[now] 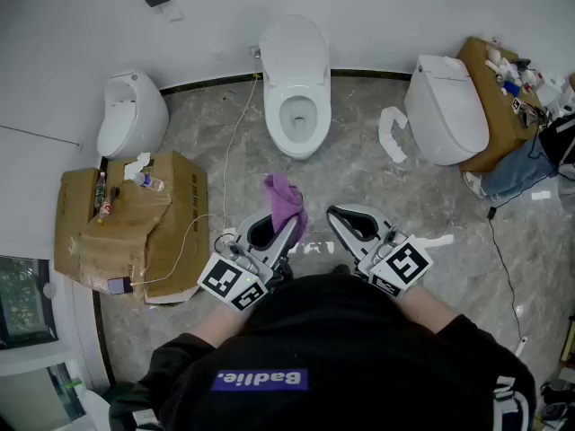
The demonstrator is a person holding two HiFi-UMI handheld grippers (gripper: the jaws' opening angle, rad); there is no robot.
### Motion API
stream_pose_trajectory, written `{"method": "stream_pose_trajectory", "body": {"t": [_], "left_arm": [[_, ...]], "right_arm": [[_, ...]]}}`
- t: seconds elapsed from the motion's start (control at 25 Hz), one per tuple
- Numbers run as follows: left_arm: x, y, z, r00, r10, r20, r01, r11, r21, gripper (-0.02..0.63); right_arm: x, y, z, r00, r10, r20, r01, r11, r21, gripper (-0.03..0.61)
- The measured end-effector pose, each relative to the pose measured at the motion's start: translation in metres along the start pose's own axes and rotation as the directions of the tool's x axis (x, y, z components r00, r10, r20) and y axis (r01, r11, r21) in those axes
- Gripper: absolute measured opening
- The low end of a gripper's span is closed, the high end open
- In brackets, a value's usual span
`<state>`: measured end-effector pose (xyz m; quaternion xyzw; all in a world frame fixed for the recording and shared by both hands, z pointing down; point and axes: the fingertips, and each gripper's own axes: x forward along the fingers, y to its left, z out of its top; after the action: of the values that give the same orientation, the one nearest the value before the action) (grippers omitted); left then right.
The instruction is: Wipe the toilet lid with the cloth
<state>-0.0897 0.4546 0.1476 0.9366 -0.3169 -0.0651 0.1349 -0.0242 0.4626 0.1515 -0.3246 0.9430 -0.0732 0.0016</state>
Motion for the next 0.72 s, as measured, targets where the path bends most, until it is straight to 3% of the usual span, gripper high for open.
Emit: {"method": "stream_pose_trajectory", "body": {"t": [0.44,0.72], "left_arm": [[0.012,-0.003,-0.003,1.000,0.016,-0.006,-0.016,1.000,0.003,0.084],[0.020,-0.008,-0.005,0.997,0.082,0.009,-0.082,0.996,0.022,0.084]], "right_arm": [[-0.003,-0.011,-0.001,1.000,0.024,0.000,-0.024,1.000,0.006,0.034],[-0.015,-0.022,-0.003,0.998,0.069,0.009,-0.069,0.998,0.007,0.035]]}}
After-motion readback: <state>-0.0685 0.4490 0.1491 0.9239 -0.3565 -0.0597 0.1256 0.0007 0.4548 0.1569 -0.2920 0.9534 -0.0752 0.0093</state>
